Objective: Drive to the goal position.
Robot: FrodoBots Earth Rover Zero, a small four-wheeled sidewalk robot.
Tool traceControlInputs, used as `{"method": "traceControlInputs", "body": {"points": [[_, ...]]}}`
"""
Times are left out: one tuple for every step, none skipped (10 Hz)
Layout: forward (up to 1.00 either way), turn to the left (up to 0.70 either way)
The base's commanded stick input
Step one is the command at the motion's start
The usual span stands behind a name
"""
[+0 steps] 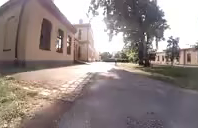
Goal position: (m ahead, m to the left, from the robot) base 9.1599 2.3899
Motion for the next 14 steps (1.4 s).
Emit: {"method": "traceControlInputs", "body": {"points": [[0.44,0.02],[0.44,0.02],[0.44,0.02],[0.44,0.02],[0.44,0.02],[0.44,0.02],[0.44,0.02],[0.44,0.02],[0.44,0.02],[0.44,-0.04],[0.44,-0.27],[0.44,-0.27],[0.44,-0.27],[0.44,-0.27]]}}
